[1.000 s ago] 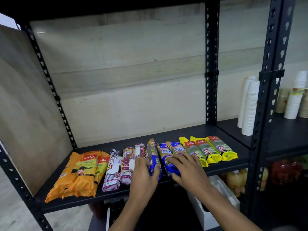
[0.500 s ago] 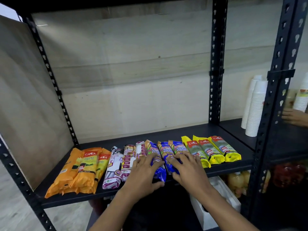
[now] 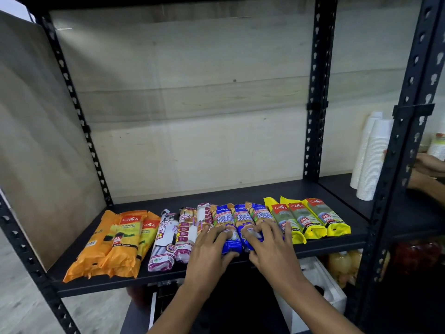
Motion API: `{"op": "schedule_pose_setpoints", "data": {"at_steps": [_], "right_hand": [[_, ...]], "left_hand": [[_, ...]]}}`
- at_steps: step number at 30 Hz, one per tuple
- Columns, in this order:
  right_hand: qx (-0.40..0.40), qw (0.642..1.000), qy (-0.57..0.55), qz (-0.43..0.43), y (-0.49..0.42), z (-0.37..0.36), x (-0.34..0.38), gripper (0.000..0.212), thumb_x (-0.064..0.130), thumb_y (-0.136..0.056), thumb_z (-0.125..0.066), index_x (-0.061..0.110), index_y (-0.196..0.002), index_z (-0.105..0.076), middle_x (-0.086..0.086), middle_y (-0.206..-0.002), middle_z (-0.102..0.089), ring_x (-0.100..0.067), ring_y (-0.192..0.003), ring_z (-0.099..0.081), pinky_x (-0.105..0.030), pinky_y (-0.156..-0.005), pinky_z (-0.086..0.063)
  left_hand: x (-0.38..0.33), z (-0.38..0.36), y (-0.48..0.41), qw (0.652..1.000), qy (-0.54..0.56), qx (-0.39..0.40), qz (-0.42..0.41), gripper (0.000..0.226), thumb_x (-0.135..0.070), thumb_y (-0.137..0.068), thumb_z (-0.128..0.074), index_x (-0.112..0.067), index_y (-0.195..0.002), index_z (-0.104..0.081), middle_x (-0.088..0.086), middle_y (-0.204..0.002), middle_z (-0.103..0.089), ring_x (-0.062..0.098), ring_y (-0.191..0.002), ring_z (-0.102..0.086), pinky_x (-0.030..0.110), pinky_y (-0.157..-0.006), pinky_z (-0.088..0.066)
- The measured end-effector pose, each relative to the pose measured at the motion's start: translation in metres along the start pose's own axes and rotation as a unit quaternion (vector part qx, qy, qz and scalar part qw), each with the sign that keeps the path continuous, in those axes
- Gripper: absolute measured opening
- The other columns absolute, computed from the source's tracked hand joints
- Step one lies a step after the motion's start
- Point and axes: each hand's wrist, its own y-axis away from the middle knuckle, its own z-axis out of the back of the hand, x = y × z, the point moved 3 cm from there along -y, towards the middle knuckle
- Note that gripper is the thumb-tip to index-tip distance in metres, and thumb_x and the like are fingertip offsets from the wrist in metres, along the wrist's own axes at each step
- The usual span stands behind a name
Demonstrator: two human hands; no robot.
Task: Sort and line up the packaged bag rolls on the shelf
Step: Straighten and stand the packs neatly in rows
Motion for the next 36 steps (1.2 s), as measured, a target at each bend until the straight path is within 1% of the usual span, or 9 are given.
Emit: {"op": "schedule_pose_setpoints", "data": {"at_steps": [6,11,15,19,23,27,31,34,36], "right_hand": [[-0.046,0.999,-0.024,0.011,0.001,-0.003,0.007,0.056,0.026,-0.068,-0.079,0.026,-0.122,-0.062,-0.011,-0.118,-0.055,-0.032,-0.119,-0.050,-0.064,-0.108,-0.034],[-0.026,0.997,-0.072,0.007,0.000,0.003,0.003,0.047,0.033,-0.077,-0.062,0.030,-0.123,-0.062,-0.004,-0.126,-0.050,-0.025,-0.122,-0.046,-0.055,-0.107,-0.037],[0.020,0.996,-0.088,-0.006,-0.002,0.008,0.004,0.053,0.044,-0.079,-0.049,0.033,-0.131,-0.058,0.003,-0.135,-0.049,-0.021,-0.135,-0.041,-0.056,-0.116,-0.022],[0.041,0.993,-0.111,-0.017,-0.008,0.015,0.010,0.069,0.052,-0.080,-0.040,0.035,-0.147,-0.040,0.004,-0.148,-0.040,-0.018,-0.147,-0.024,-0.055,-0.121,-0.006],[0.025,0.984,-0.173,0.039,-0.019,0.024,0.030,0.062,0.055,-0.089,-0.041,0.032,-0.147,-0.039,0.007,-0.146,-0.039,-0.014,-0.141,-0.029,-0.042,-0.119,-0.021],[0.055,0.975,-0.188,0.105,-0.027,0.018,0.059,0.062,0.050,-0.092,-0.053,0.030,-0.148,-0.037,0.007,-0.146,-0.039,-0.015,-0.136,-0.033,-0.037,-0.115,-0.028],[0.087,0.975,-0.115,0.168,-0.036,0.001,0.088,0.073,0.035,-0.088,-0.064,0.022,-0.151,-0.031,-0.002,-0.154,-0.031,-0.024,-0.143,-0.029,-0.049,-0.120,-0.014],[0.111,0.975,-0.078,0.176,-0.038,-0.011,0.099,0.076,0.025,-0.087,-0.066,0.021,-0.152,-0.027,-0.007,-0.157,-0.027,-0.027,-0.145,-0.026,-0.055,-0.121,-0.007],[0.096,0.978,-0.071,0.169,-0.038,-0.013,0.102,0.070,0.014,-0.087,-0.062,0.022,-0.150,-0.032,-0.010,-0.152,-0.034,-0.031,-0.140,-0.036,-0.056,-0.120,-0.006]], "left_hand": [[0.001,-0.004,0.000,0.999,-0.023,-0.032,-0.016,0.054,-0.047,-0.071,-0.084,-0.023,-0.115,-0.066,-0.005,-0.123,-0.063,0.016,-0.112,-0.063,0.042,-0.109,-0.044],[0.005,-0.004,0.004,0.999,-0.019,0.000,-0.034,0.054,-0.049,-0.081,-0.070,-0.025,-0.128,-0.056,-0.006,-0.135,-0.054,0.016,-0.121,-0.056,0.042,-0.113,-0.038],[0.011,0.000,0.008,0.998,0.006,0.035,-0.056,0.064,-0.051,-0.087,-0.059,-0.031,-0.145,-0.040,-0.009,-0.152,-0.038,0.015,-0.137,-0.041,0.041,-0.120,-0.027],[0.021,0.011,0.014,0.997,0.016,0.048,-0.052,0.080,-0.058,-0.085,-0.058,-0.038,-0.153,-0.021,-0.010,-0.156,-0.028,0.011,-0.143,-0.026,0.038,-0.119,-0.026],[0.045,0.028,0.023,0.998,-0.005,0.057,-0.014,0.093,-0.067,-0.080,-0.059,-0.039,-0.156,-0.012,-0.009,-0.156,-0.027,0.014,-0.145,-0.024,0.040,-0.119,-0.028],[0.070,0.040,0.033,0.997,-0.037,0.062,0.014,0.095,-0.067,-0.077,-0.064,-0.031,-0.156,-0.024,-0.003,-0.153,-0.035,0.018,-0.143,-0.029,0.040,-0.119,-0.025],[0.085,0.045,0.036,0.992,-0.068,0.102,0.018,0.079,-0.053,-0.081,-0.070,-0.030,-0.150,-0.040,-0.004,-0.155,-0.037,0.020,-0.139,-0.036,0.041,-0.119,-0.026],[0.086,0.044,0.037,0.994,-0.071,0.076,0.010,0.063,-0.033,-0.080,-0.077,-0.024,-0.139,-0.057,0.002,-0.143,-0.054,0.027,-0.126,-0.053,0.046,-0.111,-0.039],[0.085,0.044,0.037,0.997,-0.074,0.037,0.010,0.052,-0.023,-0.076,-0.079,-0.019,-0.126,-0.067,0.004,-0.129,-0.064,0.028,-0.112,-0.062,0.046,-0.101,-0.049]]}}
